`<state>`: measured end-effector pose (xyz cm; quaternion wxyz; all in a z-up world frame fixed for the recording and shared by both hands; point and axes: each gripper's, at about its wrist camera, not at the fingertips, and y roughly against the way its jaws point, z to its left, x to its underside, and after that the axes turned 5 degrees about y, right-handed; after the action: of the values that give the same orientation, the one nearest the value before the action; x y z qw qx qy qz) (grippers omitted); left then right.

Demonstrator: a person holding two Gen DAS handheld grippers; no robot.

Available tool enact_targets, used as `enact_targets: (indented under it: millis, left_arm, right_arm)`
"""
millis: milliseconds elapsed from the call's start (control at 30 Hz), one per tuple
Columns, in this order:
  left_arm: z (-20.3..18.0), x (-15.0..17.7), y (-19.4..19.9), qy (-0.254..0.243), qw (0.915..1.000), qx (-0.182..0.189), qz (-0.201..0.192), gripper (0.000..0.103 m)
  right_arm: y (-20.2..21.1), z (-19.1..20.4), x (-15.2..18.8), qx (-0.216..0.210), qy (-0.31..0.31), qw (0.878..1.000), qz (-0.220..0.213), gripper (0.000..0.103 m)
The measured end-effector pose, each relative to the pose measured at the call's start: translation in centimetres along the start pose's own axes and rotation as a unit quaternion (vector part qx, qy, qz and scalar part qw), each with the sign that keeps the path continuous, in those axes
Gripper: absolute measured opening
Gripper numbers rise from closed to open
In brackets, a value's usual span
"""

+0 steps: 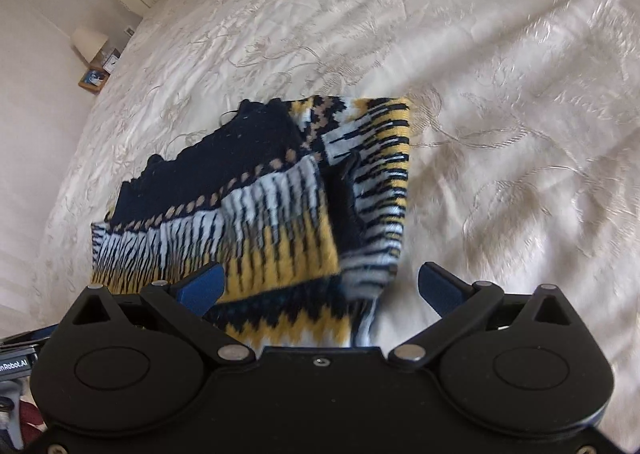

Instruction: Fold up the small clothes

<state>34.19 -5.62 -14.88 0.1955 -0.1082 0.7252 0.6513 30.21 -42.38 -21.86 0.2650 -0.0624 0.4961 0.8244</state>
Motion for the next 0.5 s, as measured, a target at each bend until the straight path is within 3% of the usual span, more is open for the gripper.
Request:
enact_targets:
  millis: [200, 500]
  left_arm:
    - [-0.8, -2.1, -2.2, -0.005, 0.9998, -0.015, 0.011, 0.081]
    - [-1.6, -5.5, -6.3, -0.021, 0.9989, -0.029, 0.030, 0.081]
  right_arm:
    - [-3.2, -2.2, -1.4, -0.042, -0.032, 0.998, 0.023, 0.103]
    - [-6.1, -3.0, -3.1, -0.093, -0.053, 0.994, 0.022, 0.103]
